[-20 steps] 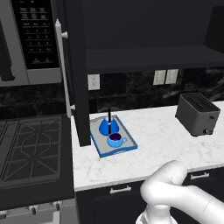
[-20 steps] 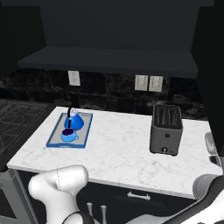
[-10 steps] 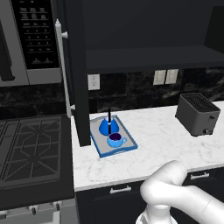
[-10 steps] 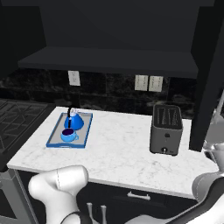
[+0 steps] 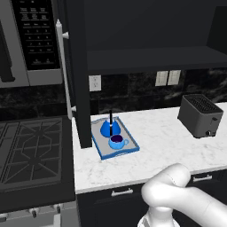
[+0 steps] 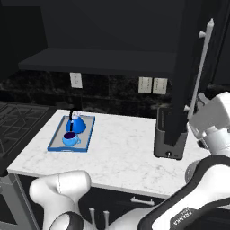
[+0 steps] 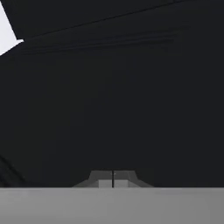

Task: Pick the kettle from the counter and place it on the tray. Then pick the mug from the cabinet and place it on the tray. Then close the cabinet doors.

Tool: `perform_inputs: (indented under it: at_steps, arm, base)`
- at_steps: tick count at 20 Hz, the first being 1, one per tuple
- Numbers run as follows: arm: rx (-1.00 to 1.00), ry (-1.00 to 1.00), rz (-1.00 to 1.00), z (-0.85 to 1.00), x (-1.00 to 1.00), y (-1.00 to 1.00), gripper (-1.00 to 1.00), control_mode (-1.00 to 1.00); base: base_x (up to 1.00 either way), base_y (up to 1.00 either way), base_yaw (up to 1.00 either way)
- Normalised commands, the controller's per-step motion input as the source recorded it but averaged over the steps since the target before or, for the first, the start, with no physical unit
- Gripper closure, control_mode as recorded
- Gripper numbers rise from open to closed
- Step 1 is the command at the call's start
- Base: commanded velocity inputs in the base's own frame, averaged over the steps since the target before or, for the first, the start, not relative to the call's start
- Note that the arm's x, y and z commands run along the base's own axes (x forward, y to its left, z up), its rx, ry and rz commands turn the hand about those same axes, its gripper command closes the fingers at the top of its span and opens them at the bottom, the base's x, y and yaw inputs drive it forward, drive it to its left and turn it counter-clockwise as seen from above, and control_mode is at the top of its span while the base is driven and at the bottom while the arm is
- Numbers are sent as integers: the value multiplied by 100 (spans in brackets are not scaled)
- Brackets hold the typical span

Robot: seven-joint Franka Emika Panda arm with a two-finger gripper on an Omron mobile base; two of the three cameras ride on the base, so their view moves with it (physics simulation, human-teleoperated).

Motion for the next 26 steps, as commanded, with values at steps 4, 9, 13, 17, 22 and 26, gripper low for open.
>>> perform_inputs:
  at_steps: [4, 9, 13, 17, 22, 26]
  arm:
    - [0, 28, 0, 22, 54, 48, 100, -100]
    - [-15, 29, 3, 2, 57, 64, 100, -100]
    - [-21, 17, -8, 0, 22, 95, 100, -100]
    - [-11, 11, -17, 0, 36, 68, 100, -100]
    - [-5, 5, -12, 0, 38, 51, 100, -100]
    - [-3, 4, -11, 0, 38, 43, 100, -100]
  base:
    - [0, 0, 0]
    - [0, 0, 0]
    - [0, 0, 0]
    - [0, 0, 0]
    - [0, 0, 0]
    - [0, 0, 0]
